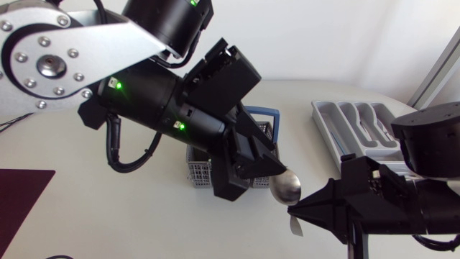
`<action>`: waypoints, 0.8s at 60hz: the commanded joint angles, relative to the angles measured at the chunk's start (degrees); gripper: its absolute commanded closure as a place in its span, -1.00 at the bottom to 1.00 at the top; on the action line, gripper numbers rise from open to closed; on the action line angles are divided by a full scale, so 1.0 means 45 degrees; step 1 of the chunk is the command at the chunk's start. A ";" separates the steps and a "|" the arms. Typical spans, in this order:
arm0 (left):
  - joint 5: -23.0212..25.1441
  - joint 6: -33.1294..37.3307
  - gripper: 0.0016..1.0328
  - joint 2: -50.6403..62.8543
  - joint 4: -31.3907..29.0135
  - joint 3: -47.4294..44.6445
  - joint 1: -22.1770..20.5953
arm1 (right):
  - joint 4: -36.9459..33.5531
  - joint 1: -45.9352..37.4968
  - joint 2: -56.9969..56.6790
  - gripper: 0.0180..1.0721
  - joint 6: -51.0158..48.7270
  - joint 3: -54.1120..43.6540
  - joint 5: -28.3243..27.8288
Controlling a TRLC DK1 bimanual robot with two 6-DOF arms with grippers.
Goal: Sort the cutlery from the basket into the organizer compartments.
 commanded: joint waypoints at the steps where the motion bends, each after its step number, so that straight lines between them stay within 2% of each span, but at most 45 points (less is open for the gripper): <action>1: -0.0969 -0.0370 -0.26 -0.0108 0.0358 -0.0263 -0.0078 | -0.0276 0.0194 0.0037 0.89 -0.0442 -0.0083 0.0013; 8: -0.1946 -0.0644 -0.37 -0.0167 0.0632 -0.0263 -0.0097 | -0.0608 0.0175 0.0057 0.89 -0.0657 -0.0122 0.0189; 29: -0.3078 -0.1132 -0.72 -0.0616 0.1354 -0.0087 -0.0019 | -0.1252 -0.0275 -0.0080 0.89 -0.1536 -0.0493 0.0384; 48: -0.3664 -0.1874 -0.78 -0.1085 0.2077 0.0167 0.0840 | -0.1662 -0.1544 -0.0353 0.89 -0.2493 -0.0669 0.0404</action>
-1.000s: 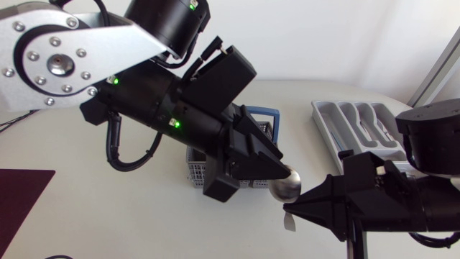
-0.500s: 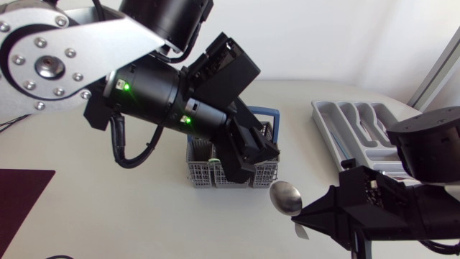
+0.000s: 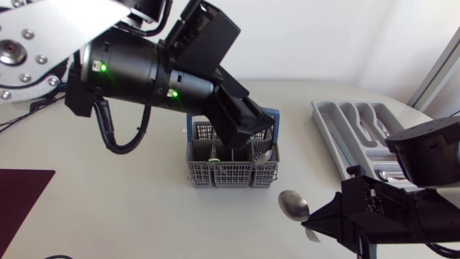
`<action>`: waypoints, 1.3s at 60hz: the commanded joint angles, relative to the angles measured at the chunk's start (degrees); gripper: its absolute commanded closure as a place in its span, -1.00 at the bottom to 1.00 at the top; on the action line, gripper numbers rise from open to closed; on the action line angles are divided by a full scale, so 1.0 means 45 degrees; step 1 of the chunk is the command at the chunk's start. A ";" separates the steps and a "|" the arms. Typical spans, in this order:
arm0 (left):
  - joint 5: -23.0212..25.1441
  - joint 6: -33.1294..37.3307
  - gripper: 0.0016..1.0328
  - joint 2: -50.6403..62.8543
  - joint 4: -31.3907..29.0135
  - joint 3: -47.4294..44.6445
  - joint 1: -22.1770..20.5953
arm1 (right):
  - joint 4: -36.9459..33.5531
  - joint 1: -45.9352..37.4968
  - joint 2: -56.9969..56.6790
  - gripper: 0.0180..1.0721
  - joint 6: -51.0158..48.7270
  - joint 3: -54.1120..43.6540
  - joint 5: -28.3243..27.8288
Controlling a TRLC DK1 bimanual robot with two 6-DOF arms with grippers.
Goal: Sort the cutlery from the basket into the organizer compartments.
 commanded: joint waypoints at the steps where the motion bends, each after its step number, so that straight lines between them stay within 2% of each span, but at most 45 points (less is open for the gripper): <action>1: -0.0401 -0.0505 -0.78 -0.0425 0.0324 0.0186 0.0316 | -0.0196 -0.0646 -0.0251 0.89 -0.0555 -0.0158 0.0044; 11: -0.1925 -0.0427 -0.78 -0.0698 0.0715 0.0108 0.0452 | -0.0040 -0.2932 -0.0076 0.89 -0.1238 0.0428 0.0103; 26: -0.3858 0.0003 -0.78 -0.0347 0.1008 -0.0556 0.0726 | 0.2031 -0.6662 0.2561 0.89 -0.0770 0.1971 0.0454; 31: -0.4464 0.0198 -0.78 -0.0308 0.1320 -0.1025 0.0765 | 0.3105 -0.7326 0.3655 0.89 -0.0223 0.2439 0.1138; 42: -0.4913 0.0374 -0.78 -0.0034 0.1418 -0.1591 0.0960 | 0.4726 -0.8713 0.6916 0.89 0.0969 0.4080 0.1646; 47: -0.5010 0.0413 -0.78 0.0025 0.1496 -0.1943 0.0980 | 0.5214 -0.8889 0.8518 0.89 0.1457 0.5056 0.2388; 57: -0.5010 0.0511 -0.78 0.0044 0.1808 -0.2528 0.0960 | 0.5214 -0.9318 1.1389 0.89 0.2668 0.7303 0.3345; 78: -0.5147 0.0648 -0.78 0.0025 0.2218 -0.2997 0.1058 | 0.5214 -0.9475 1.4768 0.89 0.4015 1.0349 0.5376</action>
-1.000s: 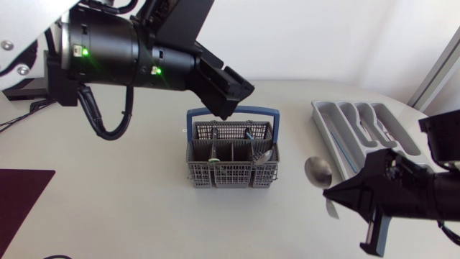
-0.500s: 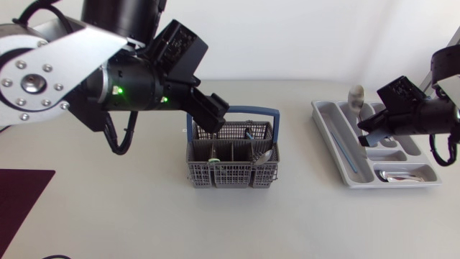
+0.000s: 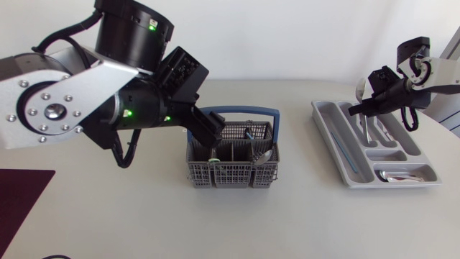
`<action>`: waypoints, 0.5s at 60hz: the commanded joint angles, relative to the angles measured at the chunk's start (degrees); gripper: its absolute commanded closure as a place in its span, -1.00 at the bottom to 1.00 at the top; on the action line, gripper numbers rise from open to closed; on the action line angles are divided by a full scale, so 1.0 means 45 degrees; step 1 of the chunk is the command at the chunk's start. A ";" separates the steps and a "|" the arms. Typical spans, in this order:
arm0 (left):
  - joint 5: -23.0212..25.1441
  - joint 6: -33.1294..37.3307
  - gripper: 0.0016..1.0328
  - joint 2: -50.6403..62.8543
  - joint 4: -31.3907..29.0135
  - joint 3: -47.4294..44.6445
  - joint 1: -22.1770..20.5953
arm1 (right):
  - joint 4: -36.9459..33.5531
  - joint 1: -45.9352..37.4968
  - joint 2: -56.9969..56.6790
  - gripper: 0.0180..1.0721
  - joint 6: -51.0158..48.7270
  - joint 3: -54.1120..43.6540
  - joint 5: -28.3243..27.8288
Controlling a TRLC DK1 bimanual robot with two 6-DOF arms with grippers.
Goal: Sort the cutlery from the basket into the organizer compartments.
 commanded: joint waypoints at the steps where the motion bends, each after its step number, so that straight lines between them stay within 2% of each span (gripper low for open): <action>1: -0.0120 0.0191 -0.78 0.0190 0.0198 -0.0428 0.0116 | 0.0056 -0.0037 0.0907 0.89 0.0591 0.0777 0.0471; 10: -0.0120 0.0191 -0.78 0.0190 0.0218 -0.0526 0.0057 | -0.0198 0.0119 0.1981 0.89 0.0884 0.1871 0.1213; 30: -0.0237 0.0191 -0.78 0.0033 0.0100 -0.0604 -0.0041 | -0.1604 0.0471 0.4364 0.89 0.1255 0.4136 0.1955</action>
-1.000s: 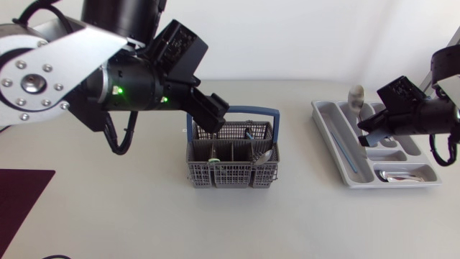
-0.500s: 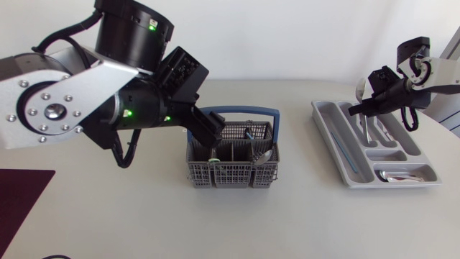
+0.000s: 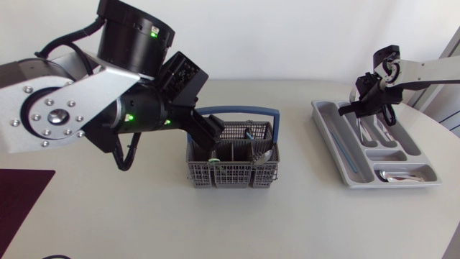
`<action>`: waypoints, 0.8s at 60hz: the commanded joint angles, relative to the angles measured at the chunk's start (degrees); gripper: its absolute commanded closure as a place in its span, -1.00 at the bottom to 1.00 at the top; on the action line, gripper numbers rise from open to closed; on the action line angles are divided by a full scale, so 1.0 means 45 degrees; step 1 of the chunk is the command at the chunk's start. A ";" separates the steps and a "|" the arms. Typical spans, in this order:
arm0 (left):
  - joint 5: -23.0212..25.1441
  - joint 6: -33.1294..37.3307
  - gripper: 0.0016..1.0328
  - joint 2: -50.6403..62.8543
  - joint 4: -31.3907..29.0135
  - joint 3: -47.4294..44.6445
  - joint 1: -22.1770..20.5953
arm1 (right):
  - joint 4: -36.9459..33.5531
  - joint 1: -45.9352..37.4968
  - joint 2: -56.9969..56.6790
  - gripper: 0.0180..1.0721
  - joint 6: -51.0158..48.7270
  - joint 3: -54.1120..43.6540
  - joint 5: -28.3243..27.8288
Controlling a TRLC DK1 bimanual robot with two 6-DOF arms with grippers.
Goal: Sort the cutlery from the basket into the organizer compartments.
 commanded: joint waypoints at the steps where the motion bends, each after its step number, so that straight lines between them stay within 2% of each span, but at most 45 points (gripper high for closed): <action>1: -0.0121 0.0181 -0.78 0.0033 0.0008 -0.0375 -0.0036 | -0.0395 0.0174 0.0770 0.89 0.0371 0.0659 0.0197; 22: -0.0160 0.0572 -0.78 -0.0142 -0.0109 -0.0551 -0.0329 | -0.0981 0.0116 0.2293 0.88 0.0508 0.1772 0.0256; 27: -0.0160 0.0689 -0.78 -0.0181 -0.0109 -0.0590 -0.0544 | -0.1254 0.0096 0.2586 0.77 0.0567 0.2104 0.0256; 32: -0.0160 0.0748 -0.78 -0.0201 -0.0090 -0.0649 -0.0778 | -0.1469 0.0096 0.2762 0.74 0.0567 0.2300 0.0158; 37: -0.0160 0.0865 -0.78 -0.0201 -0.0090 -0.0707 -0.0973 | -0.1489 0.0116 0.2743 0.57 0.0567 0.2241 0.0080; 42: -0.0160 0.0963 -0.78 -0.0220 -0.0070 -0.0707 -0.1052 | -0.1489 0.0096 0.2508 0.24 0.0567 0.2085 -0.0037; 48: -0.0160 0.1099 -0.78 -0.0240 -0.0070 -0.0707 -0.1169 | -0.1372 0.0038 0.1981 0.04 0.0528 0.1636 -0.0174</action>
